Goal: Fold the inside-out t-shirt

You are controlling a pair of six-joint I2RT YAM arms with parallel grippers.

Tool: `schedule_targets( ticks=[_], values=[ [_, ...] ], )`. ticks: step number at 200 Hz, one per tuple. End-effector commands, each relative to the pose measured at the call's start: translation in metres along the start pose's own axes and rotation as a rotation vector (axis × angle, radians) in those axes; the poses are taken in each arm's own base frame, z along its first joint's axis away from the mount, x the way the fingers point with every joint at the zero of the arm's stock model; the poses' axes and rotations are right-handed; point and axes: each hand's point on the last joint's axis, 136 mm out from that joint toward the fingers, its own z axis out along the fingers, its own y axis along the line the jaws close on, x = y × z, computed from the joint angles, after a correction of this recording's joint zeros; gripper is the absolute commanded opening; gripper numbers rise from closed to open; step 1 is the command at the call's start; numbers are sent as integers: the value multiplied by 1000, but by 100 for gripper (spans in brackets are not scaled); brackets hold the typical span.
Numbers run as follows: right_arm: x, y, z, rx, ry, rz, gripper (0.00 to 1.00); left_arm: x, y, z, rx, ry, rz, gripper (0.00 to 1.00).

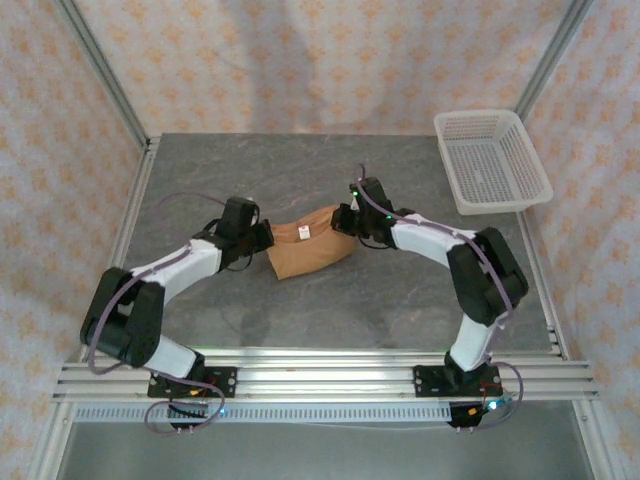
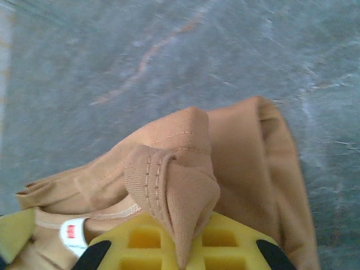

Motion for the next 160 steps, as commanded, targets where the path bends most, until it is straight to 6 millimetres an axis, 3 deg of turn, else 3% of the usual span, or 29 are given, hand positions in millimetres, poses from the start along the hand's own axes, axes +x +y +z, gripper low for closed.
schedule_targets(
  ticks=[1, 32, 59, 81, 98, 116, 127, 142, 160],
  values=[
    [6, -31, 20, 103, 53, 21, 2, -16, 10, 15, -69, -14, 31, 0],
    [8, -40, 42, 148, 125, 36, 9, -12, 21, 39, -131, 44, 53, 0],
    [2, -38, 29, 215, 157, 43, 23, -17, 21, 29, -166, 47, 38, 0],
    [-9, -32, -2, 263, 123, 45, 47, -34, 14, -7, -237, -15, 32, 38],
    [-16, -29, -30, 295, 84, 51, 55, -44, 15, -44, -337, -42, 31, 60],
    [-13, -23, -47, 274, 63, 85, 53, -51, 5, -77, -382, -112, 21, 62],
    [-7, -14, -51, 215, 55, 128, 44, -46, -11, -82, -318, -131, -7, 60],
    [1, -1, -47, 129, 53, 183, 31, -28, -36, -70, -154, -107, -90, 58],
    [6, 8, -35, 89, 66, 218, 19, -8, -58, -40, 17, -66, -239, 53]
  ],
)
